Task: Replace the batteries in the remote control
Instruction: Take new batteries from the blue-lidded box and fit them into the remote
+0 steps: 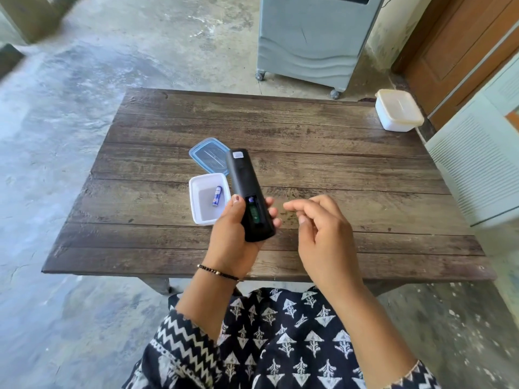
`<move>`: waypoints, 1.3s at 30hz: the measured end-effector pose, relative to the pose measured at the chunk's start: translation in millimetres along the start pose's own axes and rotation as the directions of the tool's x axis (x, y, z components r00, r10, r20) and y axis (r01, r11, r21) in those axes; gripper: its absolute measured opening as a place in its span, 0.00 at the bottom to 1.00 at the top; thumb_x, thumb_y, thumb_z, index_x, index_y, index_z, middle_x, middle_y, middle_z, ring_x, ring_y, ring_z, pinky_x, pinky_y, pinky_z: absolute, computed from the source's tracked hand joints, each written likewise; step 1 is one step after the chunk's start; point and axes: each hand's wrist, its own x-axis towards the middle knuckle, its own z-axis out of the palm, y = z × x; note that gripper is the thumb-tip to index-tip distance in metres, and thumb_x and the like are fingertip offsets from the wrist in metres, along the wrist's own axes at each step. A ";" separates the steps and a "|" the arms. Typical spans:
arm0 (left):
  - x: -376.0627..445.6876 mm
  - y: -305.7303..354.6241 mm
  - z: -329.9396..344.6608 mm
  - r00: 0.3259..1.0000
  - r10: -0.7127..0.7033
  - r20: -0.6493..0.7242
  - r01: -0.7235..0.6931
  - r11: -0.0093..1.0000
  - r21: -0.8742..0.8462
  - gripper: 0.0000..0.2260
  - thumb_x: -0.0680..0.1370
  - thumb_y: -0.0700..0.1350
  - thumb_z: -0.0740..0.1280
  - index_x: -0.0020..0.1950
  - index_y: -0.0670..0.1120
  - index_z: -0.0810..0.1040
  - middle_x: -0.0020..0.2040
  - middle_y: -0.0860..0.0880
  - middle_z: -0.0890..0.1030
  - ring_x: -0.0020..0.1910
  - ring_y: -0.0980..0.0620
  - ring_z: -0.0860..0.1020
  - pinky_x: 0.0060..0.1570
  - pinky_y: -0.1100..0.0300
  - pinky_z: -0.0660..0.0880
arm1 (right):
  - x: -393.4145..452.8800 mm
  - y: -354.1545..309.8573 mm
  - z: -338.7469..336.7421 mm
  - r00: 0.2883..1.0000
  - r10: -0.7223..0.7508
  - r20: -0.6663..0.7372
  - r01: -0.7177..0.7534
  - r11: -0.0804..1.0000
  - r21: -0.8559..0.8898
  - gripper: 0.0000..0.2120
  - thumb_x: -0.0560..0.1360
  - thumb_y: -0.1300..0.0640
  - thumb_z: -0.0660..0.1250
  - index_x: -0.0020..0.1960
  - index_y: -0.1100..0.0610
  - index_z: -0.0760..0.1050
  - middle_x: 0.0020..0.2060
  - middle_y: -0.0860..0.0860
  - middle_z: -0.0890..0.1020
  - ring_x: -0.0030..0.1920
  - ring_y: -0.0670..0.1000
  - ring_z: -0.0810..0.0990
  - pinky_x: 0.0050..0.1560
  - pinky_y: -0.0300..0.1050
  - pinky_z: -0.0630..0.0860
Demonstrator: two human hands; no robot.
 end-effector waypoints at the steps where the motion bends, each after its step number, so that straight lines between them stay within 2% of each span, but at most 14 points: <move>1: -1.4 9.8 -5.5 0.999 0.032 -0.005 -0.032 0.999 -0.005 0.18 0.82 0.47 0.49 0.68 0.39 0.63 0.44 0.42 0.76 0.35 0.49 0.77 0.36 0.57 0.79 | 4.6 -1.2 6.5 1.000 0.007 0.026 -0.007 1.000 0.003 0.13 0.74 0.68 0.62 0.52 0.56 0.80 0.43 0.49 0.76 0.38 0.46 0.73 0.37 0.33 0.68; 4: -7.2 40.9 -25.0 0.989 0.137 -0.060 -0.136 0.991 0.017 0.17 0.82 0.48 0.49 0.67 0.41 0.65 0.45 0.42 0.76 0.35 0.50 0.77 0.36 0.58 0.79 | 24.6 -10.6 35.2 0.983 -0.014 0.185 0.021 0.999 -0.040 0.10 0.74 0.62 0.65 0.53 0.55 0.80 0.43 0.49 0.76 0.45 0.50 0.74 0.41 0.42 0.72; 7: -11.7 63.7 -46.0 0.964 0.201 -0.174 -0.203 0.979 0.005 0.21 0.82 0.49 0.50 0.70 0.38 0.63 0.46 0.43 0.78 0.33 0.51 0.81 0.35 0.58 0.79 | 49.5 -26.1 64.6 0.943 -0.050 0.328 0.110 0.980 -0.167 0.12 0.75 0.55 0.65 0.57 0.52 0.79 0.45 0.50 0.73 0.52 0.52 0.70 0.47 0.45 0.71; 10: -13.7 74.8 -61.4 0.948 0.221 -0.228 -0.226 0.974 0.003 0.22 0.82 0.49 0.50 0.71 0.37 0.61 0.46 0.43 0.78 0.33 0.52 0.81 0.34 0.58 0.79 | 72.3 -40.0 87.2 0.907 -0.095 0.411 0.233 0.925 -0.301 0.13 0.74 0.52 0.67 0.57 0.51 0.79 0.50 0.52 0.75 0.53 0.54 0.69 0.50 0.47 0.69; 13: -13.0 75.1 -67.5 0.945 0.224 -0.240 -0.231 0.973 -0.001 0.23 0.82 0.50 0.50 0.71 0.36 0.60 0.45 0.43 0.77 0.33 0.51 0.81 0.34 0.58 0.79 | 86.3 -50.1 97.0 0.881 -0.121 0.458 0.314 0.873 -0.373 0.13 0.73 0.56 0.68 0.58 0.50 0.79 0.52 0.52 0.76 0.55 0.55 0.70 0.51 0.48 0.67; 17: -12.6 72.1 -69.0 0.950 0.214 -0.229 -0.225 0.974 -0.023 0.22 0.82 0.48 0.50 0.71 0.37 0.60 0.45 0.42 0.77 0.33 0.51 0.80 0.34 0.58 0.79 | 91.4 -60.4 105.2 0.814 -0.156 0.560 0.437 0.798 -0.414 0.14 0.75 0.62 0.63 0.57 0.50 0.78 0.54 0.53 0.75 0.60 0.57 0.68 0.57 0.51 0.65; 21: -13.5 72.9 -70.4 0.954 0.206 -0.219 -0.219 0.975 -0.036 0.22 0.82 0.48 0.50 0.71 0.37 0.60 0.45 0.42 0.77 0.34 0.51 0.80 0.35 0.58 0.79 | 92.1 -59.6 116.0 0.757 -0.216 0.617 0.567 0.687 -0.454 0.12 0.73 0.62 0.66 0.54 0.51 0.78 0.51 0.52 0.75 0.57 0.56 0.69 0.55 0.50 0.65; 24: -14.1 74.2 -70.3 0.950 0.209 -0.231 -0.224 0.974 -0.039 0.21 0.82 0.48 0.50 0.71 0.38 0.61 0.45 0.42 0.77 0.34 0.50 0.79 0.35 0.57 0.79 | 94.2 -51.4 120.7 0.730 -0.287 0.620 0.622 0.655 -0.429 0.09 0.74 0.62 0.64 0.50 0.52 0.79 0.49 0.52 0.75 0.55 0.56 0.69 0.51 0.49 0.65; 27: -16.1 75.3 -68.4 0.949 0.213 -0.234 -0.231 0.971 -0.054 0.19 0.82 0.48 0.50 0.69 0.39 0.63 0.45 0.42 0.77 0.34 0.50 0.78 0.35 0.57 0.79 | 93.5 -43.0 124.1 0.703 -0.443 0.556 0.676 0.660 -0.328 0.04 0.71 0.63 0.68 0.42 0.56 0.79 0.43 0.53 0.75 0.48 0.56 0.71 0.44 0.47 0.64; 28: -16.8 75.8 -67.0 0.947 0.218 -0.235 -0.236 0.971 -0.048 0.18 0.82 0.47 0.50 0.68 0.39 0.64 0.45 0.42 0.77 0.34 0.49 0.78 0.36 0.57 0.79 | 92.6 -40.6 122.0 0.715 -0.487 0.502 0.663 0.700 -0.265 0.03 0.69 0.63 0.70 0.40 0.57 0.78 0.41 0.53 0.75 0.45 0.55 0.72 0.42 0.47 0.67; 30: -18.5 76.7 -62.2 0.943 0.241 -0.231 -0.250 0.968 -0.011 0.15 0.82 0.47 0.50 0.64 0.42 0.66 0.45 0.42 0.77 0.35 0.49 0.78 0.36 0.57 0.79 | 88.3 -38.3 108.8 0.806 -0.483 0.341 0.539 0.838 -0.086 0.05 0.68 0.63 0.72 0.41 0.59 0.77 0.39 0.52 0.77 0.43 0.52 0.73 0.42 0.45 0.71; 33: -20.4 74.6 -50.8 0.943 0.261 -0.205 -0.258 0.965 0.042 0.12 0.82 0.47 0.50 0.59 0.43 0.67 0.45 0.43 0.78 0.36 0.49 0.78 0.38 0.56 0.80 | 74.3 -33.2 75.8 0.955 -0.281 0.095 0.262 0.950 0.171 0.05 0.71 0.62 0.70 0.45 0.59 0.75 0.39 0.50 0.79 0.39 0.47 0.77 0.40 0.36 0.74; 36: -18.6 61.6 -33.8 0.968 0.228 -0.108 -0.226 0.974 0.035 0.14 0.82 0.47 0.49 0.61 0.42 0.66 0.44 0.43 0.77 0.35 0.49 0.77 0.36 0.57 0.79 | 47.2 -24.2 43.9 0.999 -0.032 0.021 0.021 0.903 0.429 0.08 0.71 0.64 0.69 0.49 0.55 0.76 0.39 0.48 0.81 0.39 0.47 0.81 0.44 0.44 0.80; 39: -17.1 39.3 -14.1 0.985 0.171 -0.029 -0.170 0.985 0.026 0.13 0.82 0.46 0.49 0.61 0.42 0.67 0.42 0.43 0.76 0.34 0.50 0.76 0.34 0.58 0.77 | 16.3 -23.9 13.5 0.995 0.096 -0.027 -0.063 0.815 0.576 0.10 0.70 0.69 0.69 0.48 0.58 0.78 0.41 0.52 0.83 0.42 0.50 0.83 0.47 0.45 0.79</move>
